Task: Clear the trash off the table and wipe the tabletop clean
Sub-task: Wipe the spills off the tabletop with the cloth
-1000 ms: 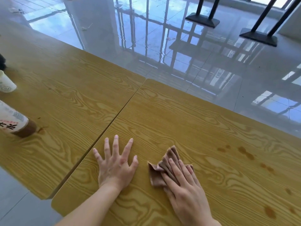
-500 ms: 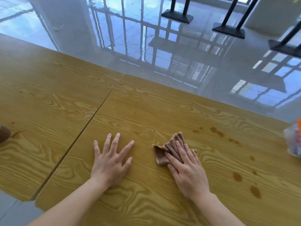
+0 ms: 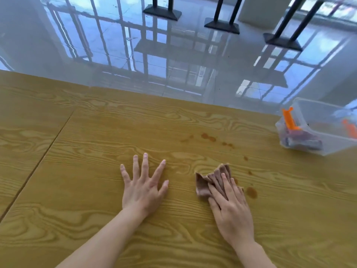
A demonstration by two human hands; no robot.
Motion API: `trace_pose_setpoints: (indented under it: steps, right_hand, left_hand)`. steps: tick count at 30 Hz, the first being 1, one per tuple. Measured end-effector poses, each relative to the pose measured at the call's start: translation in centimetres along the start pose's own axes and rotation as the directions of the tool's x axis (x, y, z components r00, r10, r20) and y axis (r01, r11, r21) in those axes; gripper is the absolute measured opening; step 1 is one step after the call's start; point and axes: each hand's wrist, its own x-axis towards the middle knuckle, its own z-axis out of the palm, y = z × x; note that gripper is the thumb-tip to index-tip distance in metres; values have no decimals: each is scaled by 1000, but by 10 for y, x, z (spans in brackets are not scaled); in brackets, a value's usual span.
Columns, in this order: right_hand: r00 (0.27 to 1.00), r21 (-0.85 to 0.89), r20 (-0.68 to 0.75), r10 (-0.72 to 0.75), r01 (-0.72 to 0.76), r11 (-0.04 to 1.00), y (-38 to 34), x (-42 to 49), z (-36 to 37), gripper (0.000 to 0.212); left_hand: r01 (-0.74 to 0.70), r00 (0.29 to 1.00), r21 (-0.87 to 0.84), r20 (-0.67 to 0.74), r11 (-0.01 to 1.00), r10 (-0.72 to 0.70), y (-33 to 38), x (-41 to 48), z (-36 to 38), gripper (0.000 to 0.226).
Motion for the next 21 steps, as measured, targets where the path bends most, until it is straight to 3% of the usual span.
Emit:
trace_pose_setpoints:
  steps: [2, 3, 6, 8, 10, 14, 15, 19, 21]
  right_hand:
    - [991, 25, 30, 132, -133, 991, -16, 20, 2, 48]
    - [994, 18, 37, 108, -108, 994, -24, 19, 4, 48]
    - [981, 28, 4, -193, 193, 981, -33, -30, 15, 45]
    - [957, 55, 12, -290, 289, 956, -10, -61, 13, 40]
    - [977, 16, -2, -211, 211, 977, 21, -64, 6, 40]
    - [990, 16, 7, 143, -143, 990, 19, -15, -6, 45]
    - [992, 12, 15, 122, -122, 992, 4, -9, -5, 46]
    - [981, 41, 20, -195, 194, 980, -21, -51, 14, 47]
    - [976, 25, 7, -218, 218, 976, 8, -70, 11, 44]
  left_hand:
    - [-10, 1000, 12, -11, 1000, 10, 0, 0, 1, 64]
    - [-12, 1000, 14, -12, 1000, 12, -1, 0, 2, 64]
    - [-4, 1000, 8, -25, 1000, 4, -1, -1, 0, 64]
    - [-3, 1000, 14, -25, 1000, 4, 0, -1, -1, 64]
    - [-2, 1000, 18, -27, 1000, 2, 1, -2, -1, 64]
    - [5, 1000, 35, -27, 999, -4, 0, -2, -1, 65]
    - [6, 1000, 35, -30, 999, -5, 1, -2, -1, 65]
    - [6, 999, 28, -36, 1000, -5, 1, -2, -2, 64]
    - [3, 999, 23, -42, 1000, -2, 1, -2, -1, 64]
